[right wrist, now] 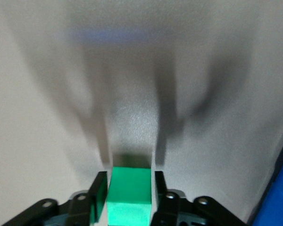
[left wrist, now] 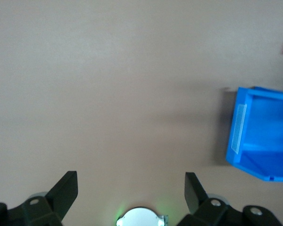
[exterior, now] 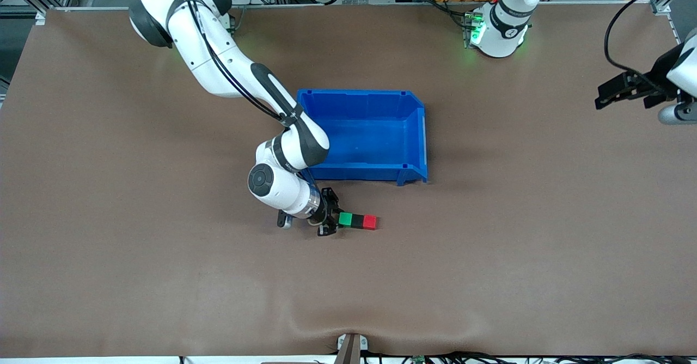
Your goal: Attach green and red cubes to black cube
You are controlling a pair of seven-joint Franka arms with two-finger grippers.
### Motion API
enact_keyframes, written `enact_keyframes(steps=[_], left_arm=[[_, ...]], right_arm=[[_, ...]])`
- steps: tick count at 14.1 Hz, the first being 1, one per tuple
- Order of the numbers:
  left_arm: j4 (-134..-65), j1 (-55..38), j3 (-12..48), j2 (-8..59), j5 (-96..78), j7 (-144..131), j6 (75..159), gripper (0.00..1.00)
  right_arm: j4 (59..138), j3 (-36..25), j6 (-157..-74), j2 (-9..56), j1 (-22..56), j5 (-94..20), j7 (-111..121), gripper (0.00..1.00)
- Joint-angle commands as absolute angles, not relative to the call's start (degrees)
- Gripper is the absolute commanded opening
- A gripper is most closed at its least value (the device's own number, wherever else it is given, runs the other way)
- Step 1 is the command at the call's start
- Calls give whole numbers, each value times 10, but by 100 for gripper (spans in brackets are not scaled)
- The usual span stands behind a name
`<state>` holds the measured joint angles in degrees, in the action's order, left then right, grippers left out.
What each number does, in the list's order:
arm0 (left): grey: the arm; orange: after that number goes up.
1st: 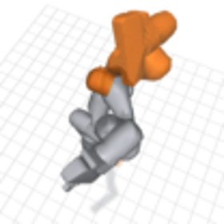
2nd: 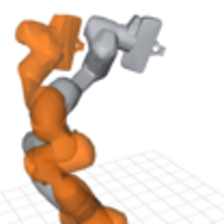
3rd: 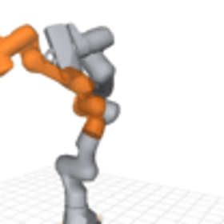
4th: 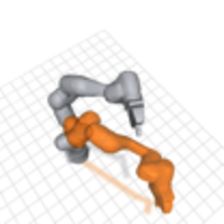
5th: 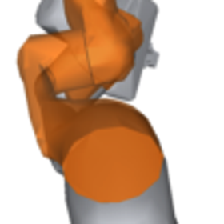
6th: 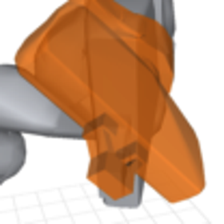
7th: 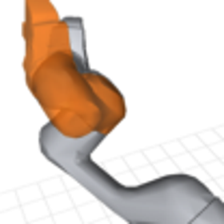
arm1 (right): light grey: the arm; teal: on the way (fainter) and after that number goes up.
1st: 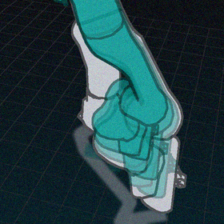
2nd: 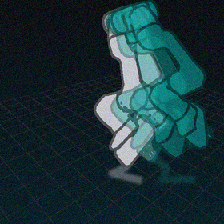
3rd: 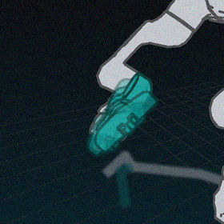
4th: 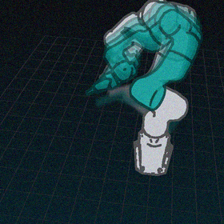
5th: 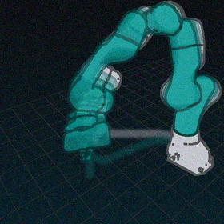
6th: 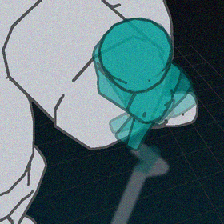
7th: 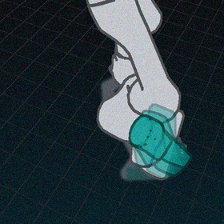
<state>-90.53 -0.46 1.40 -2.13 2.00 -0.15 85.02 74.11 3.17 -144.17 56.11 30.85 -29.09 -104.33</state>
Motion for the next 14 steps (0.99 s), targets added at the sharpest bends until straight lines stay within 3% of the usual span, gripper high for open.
enact_keyframes(steps=[1, 14], left_arm=[[-898, -5, 19, -31, 33, 57, 833, 100], [-866, -12, 41, -27, 28, 35, 833, 100]], right_arm=[[725, 25, -1446, 573, 310, -295, -1049, 100], [715, 11, -1441, 546, 258, -254, -1046, 100]])
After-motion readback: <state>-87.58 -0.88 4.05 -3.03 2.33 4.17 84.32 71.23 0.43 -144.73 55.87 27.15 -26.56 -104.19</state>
